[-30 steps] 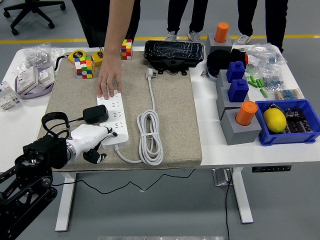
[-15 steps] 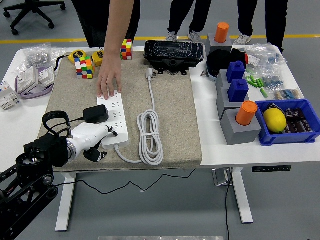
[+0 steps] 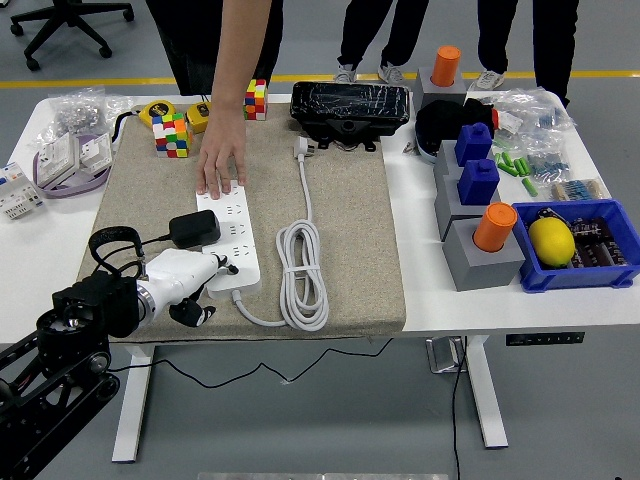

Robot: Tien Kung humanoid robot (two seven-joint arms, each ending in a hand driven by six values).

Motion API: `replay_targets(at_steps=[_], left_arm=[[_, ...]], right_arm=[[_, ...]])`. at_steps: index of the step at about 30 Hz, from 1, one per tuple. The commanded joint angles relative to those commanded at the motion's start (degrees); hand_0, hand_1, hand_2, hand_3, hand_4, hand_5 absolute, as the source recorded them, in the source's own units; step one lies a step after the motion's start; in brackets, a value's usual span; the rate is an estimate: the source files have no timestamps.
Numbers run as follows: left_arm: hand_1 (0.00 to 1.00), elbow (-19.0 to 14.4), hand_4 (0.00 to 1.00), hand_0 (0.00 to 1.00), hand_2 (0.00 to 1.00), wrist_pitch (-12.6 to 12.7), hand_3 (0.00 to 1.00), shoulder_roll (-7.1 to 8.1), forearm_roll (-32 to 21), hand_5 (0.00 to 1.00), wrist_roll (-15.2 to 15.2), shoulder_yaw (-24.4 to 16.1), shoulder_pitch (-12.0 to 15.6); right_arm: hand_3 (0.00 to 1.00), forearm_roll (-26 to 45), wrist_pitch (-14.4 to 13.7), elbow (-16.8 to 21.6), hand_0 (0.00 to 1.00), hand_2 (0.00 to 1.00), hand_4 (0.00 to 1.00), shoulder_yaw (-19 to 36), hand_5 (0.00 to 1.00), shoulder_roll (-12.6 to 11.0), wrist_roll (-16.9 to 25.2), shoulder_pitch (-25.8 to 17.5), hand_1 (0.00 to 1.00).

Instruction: Pick up the plug,place it near the board,insert it into the board,press the button

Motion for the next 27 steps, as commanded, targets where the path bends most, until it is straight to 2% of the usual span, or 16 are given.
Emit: replay_targets(at_steps=[6,13,23,26,27], left_arm=[[0.039,-0.1,0.674,0.151,0.129,0.0,0.721,0.08,0.0,0.002,0.0,0.7,-0.3],[0.039,-1.8,0.675,0.151,0.129,1.0,0.724,0.38,0.6,0.002,-0.3,-0.5,-0.6],[0.039,-5.9,0.676,0.152,0.13,3.7,0.721,0.2,2.7,0.002,-0.9,-3.8,-0.4],[0.04,-6.6,0.676,0.154,0.131,5.1,0.72,0.24,3.0,0.002,-1.2,-4.5,-0.3],[0.04,-6.7,0.676,0.154,0.131,6.3,0.72,0.11,3.0,0.002,-1.7,-5.0,-0.2]], right_arm=[[0.763,-0.1,0.0,0.0,0.784,0.714,0.998,0.2,0.998,-0.1,0.1,0.1,0.713],[0.763,-0.1,0.0,0.0,0.784,0.714,0.998,0.2,0.998,0.0,0.0,0.0,0.713],[0.763,-0.1,0.0,0.0,0.784,0.714,0.998,0.2,0.998,0.0,-0.1,-0.1,0.713],[0.763,0.0,0.0,0.0,0.784,0.714,0.998,0.1,0.998,0.0,0.0,-0.1,0.713],[0.763,0.1,0.0,0.0,0.784,0.714,0.998,0.1,0.998,0.0,0.0,-0.1,0.713]])
